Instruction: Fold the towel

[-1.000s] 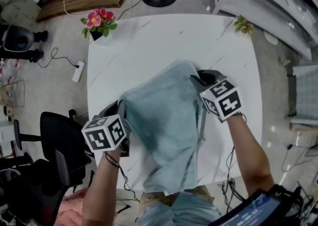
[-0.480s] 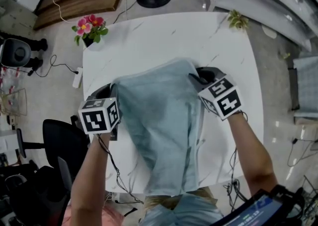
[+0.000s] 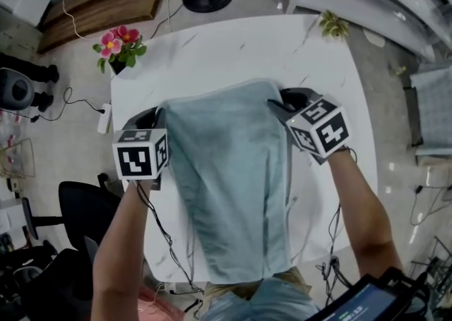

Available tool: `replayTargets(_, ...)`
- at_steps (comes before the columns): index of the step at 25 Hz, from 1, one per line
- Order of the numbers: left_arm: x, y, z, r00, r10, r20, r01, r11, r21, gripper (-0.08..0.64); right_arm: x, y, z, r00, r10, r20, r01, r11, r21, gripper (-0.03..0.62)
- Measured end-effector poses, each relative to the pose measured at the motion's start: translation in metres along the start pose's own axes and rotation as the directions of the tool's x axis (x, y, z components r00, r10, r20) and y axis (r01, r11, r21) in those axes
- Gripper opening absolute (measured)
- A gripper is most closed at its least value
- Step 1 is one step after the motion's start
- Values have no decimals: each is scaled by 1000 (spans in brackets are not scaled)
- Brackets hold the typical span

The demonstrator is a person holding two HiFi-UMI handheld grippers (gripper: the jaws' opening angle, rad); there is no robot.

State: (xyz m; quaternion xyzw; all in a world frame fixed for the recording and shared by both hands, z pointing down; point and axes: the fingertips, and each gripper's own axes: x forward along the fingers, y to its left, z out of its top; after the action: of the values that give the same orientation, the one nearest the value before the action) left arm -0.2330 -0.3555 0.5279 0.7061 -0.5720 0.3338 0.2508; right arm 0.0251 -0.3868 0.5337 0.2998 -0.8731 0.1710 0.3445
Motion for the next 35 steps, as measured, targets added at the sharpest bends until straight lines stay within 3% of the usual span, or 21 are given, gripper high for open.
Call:
replayTargets(3, 6, -1, 4, 1000, -9, -1, 9, 999, 39, 18, 0, -8, 1, 1000, -19, -10, 19, 1000, -11, 65)
replayTargets(7, 13, 0, 15, 1000, 13, 1, -13, 991, 130, 20, -2, -23, 3, 998, -62, -31, 59, 995, -74, 89)
replayTargets(12, 28, -3, 30, 999, 32, 18, -35, 982, 188, 20, 0, -40, 8, 993, -113, -42, 106, 984, -141, 90)
replayTargets(19, 54, -10, 56, 997, 56, 56, -73, 925, 372, 20, 4, -72, 16, 987, -157, -18, 153, 979, -136, 84)
replayTargets(24, 71, -7, 77, 996, 48, 77, -74, 926, 369, 18, 12, -92, 27, 987, -160, 7, 160, 982, -101, 80)
replayTargets(32, 89, 0, 105, 992, 75, 105, -112, 901, 420, 18, 26, -118, 45, 984, -177, 37, 179, 980, -92, 75)
replayTargets(35, 94, 2, 112, 992, 71, 109, -111, 901, 420, 18, 28, -125, 50, 984, -175, 42, 177, 982, -71, 71)
